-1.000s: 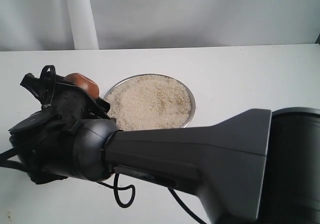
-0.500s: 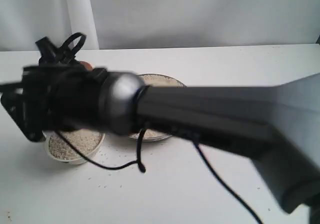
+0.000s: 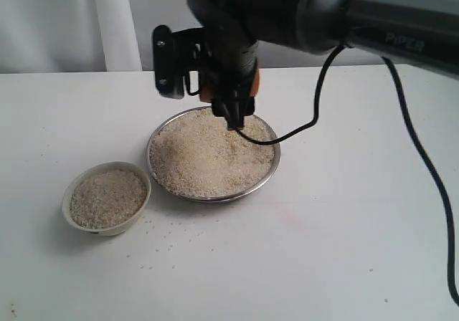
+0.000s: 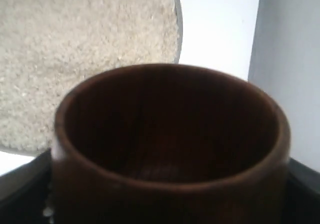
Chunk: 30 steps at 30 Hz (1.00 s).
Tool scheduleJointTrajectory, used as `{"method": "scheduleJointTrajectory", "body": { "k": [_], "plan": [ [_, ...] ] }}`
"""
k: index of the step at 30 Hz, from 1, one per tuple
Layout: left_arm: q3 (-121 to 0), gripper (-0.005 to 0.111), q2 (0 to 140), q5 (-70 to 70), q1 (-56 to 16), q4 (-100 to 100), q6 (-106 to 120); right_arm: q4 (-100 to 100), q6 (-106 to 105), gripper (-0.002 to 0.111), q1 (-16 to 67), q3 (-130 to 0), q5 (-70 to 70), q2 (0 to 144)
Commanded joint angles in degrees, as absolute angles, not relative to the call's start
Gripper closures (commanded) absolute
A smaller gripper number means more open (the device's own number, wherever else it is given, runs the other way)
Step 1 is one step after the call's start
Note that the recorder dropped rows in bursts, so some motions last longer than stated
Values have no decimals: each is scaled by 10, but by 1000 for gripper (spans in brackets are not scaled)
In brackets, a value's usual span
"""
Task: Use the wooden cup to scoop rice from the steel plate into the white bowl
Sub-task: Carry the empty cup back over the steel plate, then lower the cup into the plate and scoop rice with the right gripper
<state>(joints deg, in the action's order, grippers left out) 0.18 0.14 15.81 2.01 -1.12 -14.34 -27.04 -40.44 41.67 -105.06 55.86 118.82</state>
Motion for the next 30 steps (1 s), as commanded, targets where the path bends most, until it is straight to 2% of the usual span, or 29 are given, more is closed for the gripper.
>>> {"method": "scheduleJointTrajectory", "body": {
  "k": [1,10,21,30],
  "plan": [
    [0,107,0,153,17,-10,-146,-251,-419,108,378,-1055,570,1204],
    [0,107,0,153,17,-10,-146,-363,-441,108,366,-1058,568,1286],
    [0,107,0,153,17,-10,-146,-387,-493,108,377,-1204,608,1389],
    [0,107,0,153,17,-10,-146,-461,-497,108,400,-1215,593,1424]
  ]
}}
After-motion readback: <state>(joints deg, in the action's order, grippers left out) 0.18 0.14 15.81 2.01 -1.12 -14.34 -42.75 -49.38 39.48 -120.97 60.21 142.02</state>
